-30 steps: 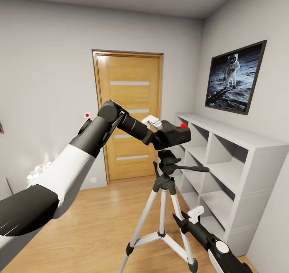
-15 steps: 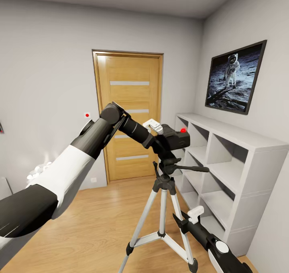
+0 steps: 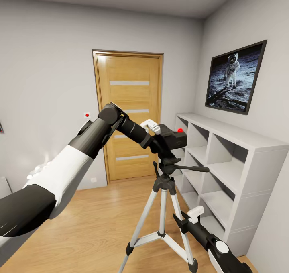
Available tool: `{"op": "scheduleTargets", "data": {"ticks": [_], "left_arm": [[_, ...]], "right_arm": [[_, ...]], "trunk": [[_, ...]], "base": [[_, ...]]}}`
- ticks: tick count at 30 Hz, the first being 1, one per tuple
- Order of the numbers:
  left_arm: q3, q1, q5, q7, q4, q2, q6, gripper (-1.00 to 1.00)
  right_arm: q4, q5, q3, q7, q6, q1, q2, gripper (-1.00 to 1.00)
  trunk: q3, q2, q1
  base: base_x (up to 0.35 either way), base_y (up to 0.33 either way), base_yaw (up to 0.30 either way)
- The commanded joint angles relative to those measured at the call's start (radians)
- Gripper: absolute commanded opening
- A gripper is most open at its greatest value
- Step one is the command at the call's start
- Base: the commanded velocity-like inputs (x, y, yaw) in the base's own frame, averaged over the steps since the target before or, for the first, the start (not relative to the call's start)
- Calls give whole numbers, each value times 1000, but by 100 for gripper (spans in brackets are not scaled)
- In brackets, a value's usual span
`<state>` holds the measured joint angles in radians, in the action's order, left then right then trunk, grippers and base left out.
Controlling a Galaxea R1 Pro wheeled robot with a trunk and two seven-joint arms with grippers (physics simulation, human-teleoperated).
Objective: Attach the digital camera to the camera tripod in the bedroom.
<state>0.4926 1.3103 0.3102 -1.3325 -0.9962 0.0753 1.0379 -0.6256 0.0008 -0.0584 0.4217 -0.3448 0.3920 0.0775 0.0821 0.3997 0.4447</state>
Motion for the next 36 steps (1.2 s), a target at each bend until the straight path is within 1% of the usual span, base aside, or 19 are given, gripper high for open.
{"op": "scheduleTargets", "data": {"ticks": [1,11,13,18,22,36], "left_arm": [[-1,1,12,-11,0,1,9,-100],[-5,1,12,-9,1,5,9,-100],[-5,1,12,1,2,7,9,-100],[-5,1,12,65,20,10,9,-100],[-5,1,12,85,43,11,9,-100],[-5,1,12,92,53,13,9,-100]], "right_arm": [[9,24,-4,-52,2,-1,1,-100],[12,24,-4,-52,0,-1,1,-100],[12,24,-4,-52,-1,-1,1,-100],[12,24,-4,-52,-2,-1,1,-100],[12,24,-4,-52,-2,-1,1,-100],[12,24,-4,-52,-3,-1,1,-100]], "trunk": [[-1,0,5],[-1,0,5],[-1,0,5],[-1,0,5],[-1,0,5],[-1,0,5]], "base": [[0,0,0],[0,0,0],[0,0,0],[0,0,0],[0,0,0],[0,0,0]]}}
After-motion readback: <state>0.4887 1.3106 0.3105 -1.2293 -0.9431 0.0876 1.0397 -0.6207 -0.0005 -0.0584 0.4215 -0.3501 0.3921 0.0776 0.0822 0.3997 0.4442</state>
